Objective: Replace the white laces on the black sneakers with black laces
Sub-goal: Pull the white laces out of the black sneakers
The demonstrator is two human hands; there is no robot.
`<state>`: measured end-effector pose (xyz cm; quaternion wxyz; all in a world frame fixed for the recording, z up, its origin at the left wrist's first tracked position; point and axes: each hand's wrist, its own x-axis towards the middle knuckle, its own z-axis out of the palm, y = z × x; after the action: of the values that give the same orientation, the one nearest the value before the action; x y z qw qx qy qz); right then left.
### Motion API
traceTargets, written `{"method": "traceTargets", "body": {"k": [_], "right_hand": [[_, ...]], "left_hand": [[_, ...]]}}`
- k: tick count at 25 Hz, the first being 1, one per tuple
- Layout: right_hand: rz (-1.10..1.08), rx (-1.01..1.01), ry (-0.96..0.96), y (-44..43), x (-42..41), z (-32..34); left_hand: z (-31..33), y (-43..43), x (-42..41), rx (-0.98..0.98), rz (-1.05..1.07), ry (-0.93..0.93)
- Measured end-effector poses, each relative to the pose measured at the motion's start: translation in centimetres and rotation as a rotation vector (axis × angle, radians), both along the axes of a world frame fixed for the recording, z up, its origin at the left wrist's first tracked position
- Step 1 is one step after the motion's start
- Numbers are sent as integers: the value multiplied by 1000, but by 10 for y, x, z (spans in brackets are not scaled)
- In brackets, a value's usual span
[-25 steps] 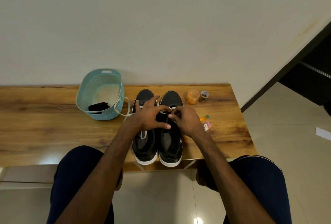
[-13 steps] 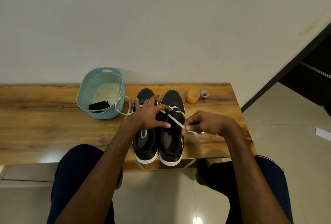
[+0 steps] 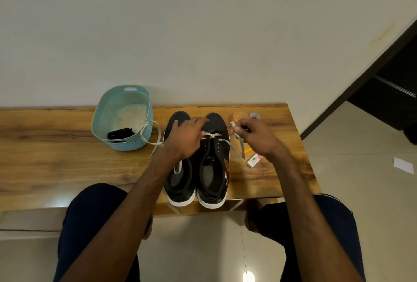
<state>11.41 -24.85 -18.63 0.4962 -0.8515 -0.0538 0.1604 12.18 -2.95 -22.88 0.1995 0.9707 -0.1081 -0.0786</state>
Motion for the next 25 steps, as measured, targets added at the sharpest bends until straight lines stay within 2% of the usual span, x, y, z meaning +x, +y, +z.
{"method": "traceTargets", "body": {"k": [4,8,12,14,17,22,25], "right_hand": [[-30,-100,-153,11,5,-16],[-101,-169,-266,9,10,-20],[-109,-486,-179,7,8,-26],[-134,-570,-176,14,1,-27],[-39,-572,-229,31,-11,-31],[113,-541,-86,42,-18,-45],[126,-439,-32,42,-16,-49]], "left_hand": [[-11,-14,3,152,-53,1],[-22,-18,4,169,-45,-2],[-24,-20,3,159,-25,-41],[-24,-22,3,154,-5,-79],[-22,-26,2,165,29,-122],[-22,-31,-1,218,-11,-166],[-22,-32,-1,126,6,-146]]}}
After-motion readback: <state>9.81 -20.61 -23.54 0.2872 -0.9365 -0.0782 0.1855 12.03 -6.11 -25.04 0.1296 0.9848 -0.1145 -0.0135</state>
